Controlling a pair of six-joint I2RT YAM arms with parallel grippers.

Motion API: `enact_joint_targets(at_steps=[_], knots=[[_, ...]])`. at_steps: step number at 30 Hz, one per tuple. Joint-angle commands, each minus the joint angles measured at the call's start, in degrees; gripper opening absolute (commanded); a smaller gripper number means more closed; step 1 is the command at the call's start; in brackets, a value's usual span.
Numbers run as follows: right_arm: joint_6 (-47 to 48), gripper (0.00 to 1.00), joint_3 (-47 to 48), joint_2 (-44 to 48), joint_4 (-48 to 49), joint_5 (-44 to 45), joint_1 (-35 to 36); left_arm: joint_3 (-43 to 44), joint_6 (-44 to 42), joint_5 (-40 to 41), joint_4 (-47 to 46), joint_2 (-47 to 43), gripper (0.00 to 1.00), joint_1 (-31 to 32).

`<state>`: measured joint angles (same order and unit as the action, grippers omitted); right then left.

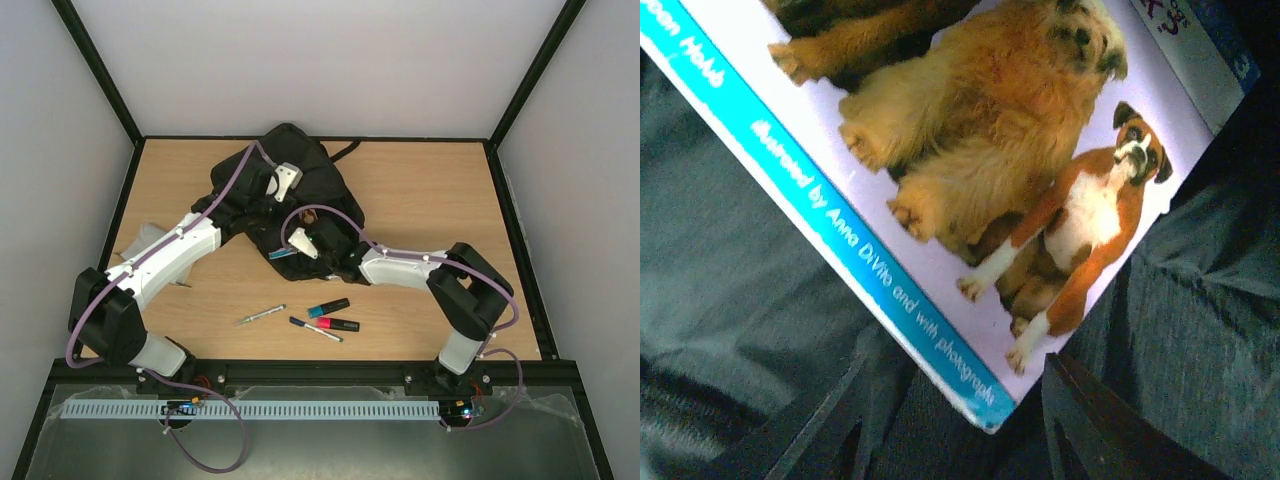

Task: Pack the student bag
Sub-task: Place the book in the student bag.

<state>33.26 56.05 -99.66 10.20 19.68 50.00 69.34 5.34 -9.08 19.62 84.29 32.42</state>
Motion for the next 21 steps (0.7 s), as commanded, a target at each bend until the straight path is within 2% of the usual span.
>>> enact_joint_targets(at_steps=[1, 3, 4, 5, 7, 8, 16, 21], knots=[[2.81, 0.48, -3.16, 3.12, -3.29, -1.05, -0.02, 0.49, -0.52, -3.17, -3.72, -3.81, 0.02, 0.10], [3.07, 0.46, -3.97, 4.07, -5.08, -2.57, 0.00, 0.44, -0.57, -3.13, -3.71, -3.87, 0.02, 0.11], [3.22, 0.41, -4.41, 4.64, -6.00, -3.95, 0.01, 0.44, -0.59, -3.13, -3.71, -3.76, 0.02, 0.10], [3.37, 0.33, -4.68, 5.06, -6.91, -5.24, -0.01, 0.49, -0.64, -3.28, -3.71, -3.76, 0.02, 0.14], [3.23, 0.10, -4.54, 5.14, -8.48, -7.37, 0.00, 0.49, -0.60, -3.53, -3.58, -3.63, 0.02, 0.10], [3.22, 0.03, -4.33, 4.80, -9.05, -7.87, 0.01, 0.60, -0.62, -3.59, -3.54, -3.59, 0.02, 0.09], [4.60, 0.01, -1.63, -1.88, -5.24, -5.07, -0.29, 0.62, -1.05, -4.98, -3.23, -3.48, 0.02, 0.10], [5.59, 0.01, 3.42, -7.13, -1.11, -2.63, -3.79, 0.83, -1.92, -8.02, -2.69, -2.99, 0.02, 0.12]])
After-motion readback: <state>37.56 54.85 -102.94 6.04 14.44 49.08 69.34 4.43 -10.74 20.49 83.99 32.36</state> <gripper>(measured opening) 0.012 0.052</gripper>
